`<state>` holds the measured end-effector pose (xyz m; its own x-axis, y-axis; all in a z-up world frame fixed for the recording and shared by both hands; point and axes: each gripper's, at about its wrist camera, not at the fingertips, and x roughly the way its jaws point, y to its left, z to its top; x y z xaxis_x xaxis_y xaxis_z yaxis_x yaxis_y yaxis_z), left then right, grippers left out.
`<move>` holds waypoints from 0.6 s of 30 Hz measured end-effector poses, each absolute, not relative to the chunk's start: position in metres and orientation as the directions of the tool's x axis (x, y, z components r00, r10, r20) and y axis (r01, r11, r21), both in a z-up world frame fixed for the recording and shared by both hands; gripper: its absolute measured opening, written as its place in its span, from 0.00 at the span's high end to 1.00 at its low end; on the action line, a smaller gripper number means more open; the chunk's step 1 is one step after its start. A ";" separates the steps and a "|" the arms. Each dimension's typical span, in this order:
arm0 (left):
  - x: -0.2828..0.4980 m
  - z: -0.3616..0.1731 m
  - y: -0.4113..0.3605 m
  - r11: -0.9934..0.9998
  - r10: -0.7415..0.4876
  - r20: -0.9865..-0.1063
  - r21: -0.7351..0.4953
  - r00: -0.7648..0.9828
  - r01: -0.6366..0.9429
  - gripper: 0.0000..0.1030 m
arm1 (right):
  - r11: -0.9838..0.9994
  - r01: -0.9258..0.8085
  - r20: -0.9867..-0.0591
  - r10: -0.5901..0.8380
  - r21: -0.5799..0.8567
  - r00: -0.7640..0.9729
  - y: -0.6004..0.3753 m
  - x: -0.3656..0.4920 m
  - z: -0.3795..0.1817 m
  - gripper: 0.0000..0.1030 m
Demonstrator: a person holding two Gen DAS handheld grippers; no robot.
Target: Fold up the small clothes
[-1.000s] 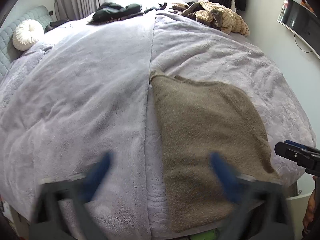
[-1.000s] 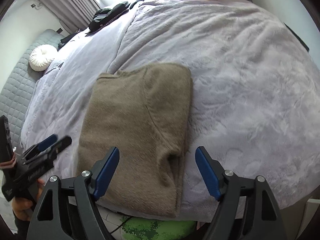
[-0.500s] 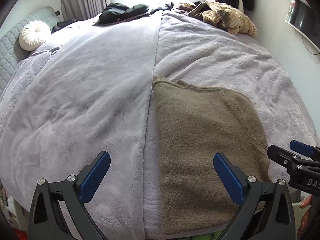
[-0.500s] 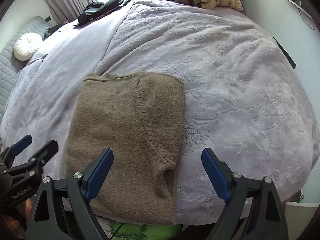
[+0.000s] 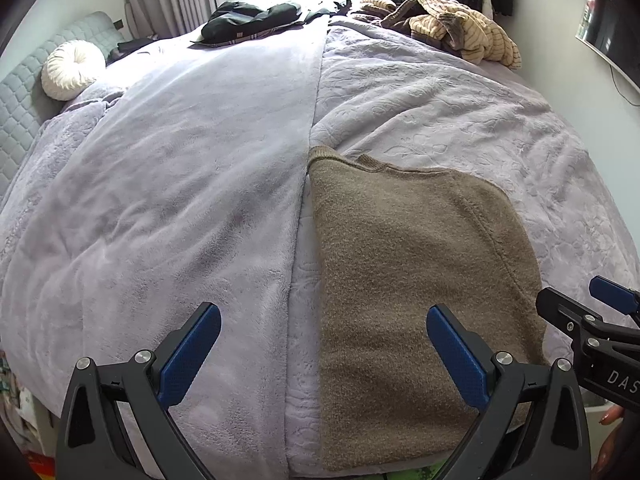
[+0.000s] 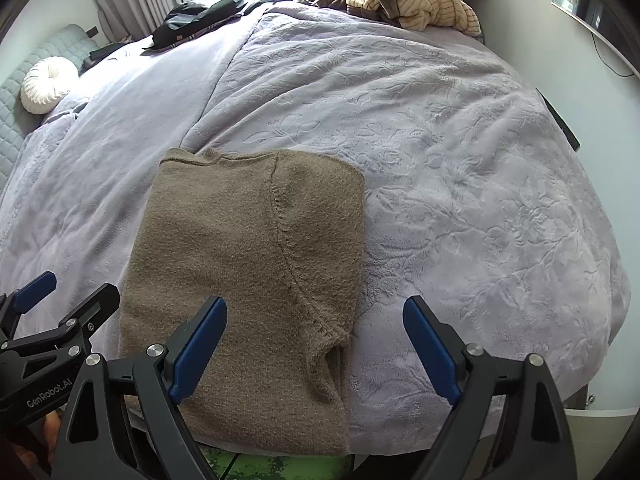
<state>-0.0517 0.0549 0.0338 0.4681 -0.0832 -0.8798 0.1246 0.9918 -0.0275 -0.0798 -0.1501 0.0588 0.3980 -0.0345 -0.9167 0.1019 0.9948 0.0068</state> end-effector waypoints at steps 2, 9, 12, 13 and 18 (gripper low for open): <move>-0.053 0.034 0.054 0.991 -0.088 -0.880 -0.031 0.466 0.128 0.00 | 0.995 0.104 -0.916 -0.036 0.006 0.399 -0.150 -0.081 0.059 0.11; -0.055 0.035 0.050 0.990 -0.085 -0.879 -0.022 0.470 0.138 0.00 | 0.994 0.111 -0.913 -0.035 0.012 0.408 -0.153 -0.083 0.061 0.11; -0.056 0.036 0.049 0.990 -0.080 -0.879 -0.016 0.471 0.140 0.00 | 0.994 0.109 -0.913 -0.034 0.011 0.407 -0.154 -0.083 0.061 0.11; -0.056 0.036 0.048 0.990 -0.080 -0.879 -0.015 0.470 0.140 0.00 | 0.994 0.110 -0.913 -0.036 0.009 0.407 -0.153 -0.083 0.061 0.11; -0.056 0.036 0.048 0.990 -0.081 -0.881 -0.016 0.466 0.142 0.00 | 0.994 0.109 -0.912 -0.036 0.009 0.408 -0.154 -0.082 0.062 0.11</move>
<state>-0.0561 0.0478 0.0358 0.4656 -0.0807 -0.8813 0.1422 0.9897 -0.0155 -0.0825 -0.1541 0.0616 0.4078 -0.0361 -0.9124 0.1089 0.9940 0.0093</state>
